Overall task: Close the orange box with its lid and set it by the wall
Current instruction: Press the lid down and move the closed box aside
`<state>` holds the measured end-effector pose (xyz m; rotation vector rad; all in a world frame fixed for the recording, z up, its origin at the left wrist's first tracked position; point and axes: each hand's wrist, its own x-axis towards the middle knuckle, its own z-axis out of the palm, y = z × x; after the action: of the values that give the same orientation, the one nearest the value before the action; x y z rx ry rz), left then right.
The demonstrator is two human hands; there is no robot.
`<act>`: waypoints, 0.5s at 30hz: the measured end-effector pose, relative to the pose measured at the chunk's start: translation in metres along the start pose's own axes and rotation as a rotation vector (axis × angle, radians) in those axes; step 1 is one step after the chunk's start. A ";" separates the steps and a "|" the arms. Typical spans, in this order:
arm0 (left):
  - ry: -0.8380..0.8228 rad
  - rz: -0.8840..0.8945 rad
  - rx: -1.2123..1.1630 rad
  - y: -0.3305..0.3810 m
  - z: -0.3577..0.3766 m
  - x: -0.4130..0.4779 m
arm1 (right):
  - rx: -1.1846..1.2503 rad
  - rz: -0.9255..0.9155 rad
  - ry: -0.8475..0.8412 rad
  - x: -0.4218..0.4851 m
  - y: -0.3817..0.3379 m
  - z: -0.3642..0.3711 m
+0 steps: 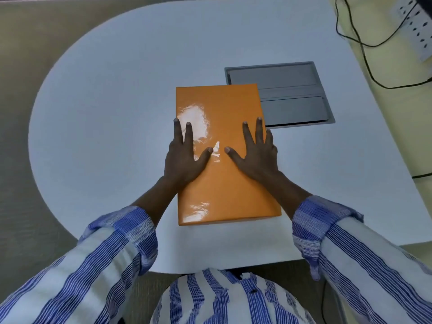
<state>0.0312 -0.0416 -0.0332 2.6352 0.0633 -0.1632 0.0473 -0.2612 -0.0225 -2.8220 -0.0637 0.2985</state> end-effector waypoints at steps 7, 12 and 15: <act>-0.154 -0.521 -0.836 -0.024 -0.001 0.003 | 0.717 0.394 0.028 0.000 0.021 -0.024; -0.182 -0.518 -0.923 0.007 -0.004 0.002 | 0.807 0.459 -0.057 -0.004 0.040 -0.040; -0.222 -0.458 -0.983 0.042 0.009 -0.001 | 0.786 0.479 0.007 -0.009 0.069 -0.056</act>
<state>0.0321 -0.0827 -0.0213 1.5793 0.5266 -0.4449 0.0512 -0.3443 0.0110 -2.0179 0.6021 0.3244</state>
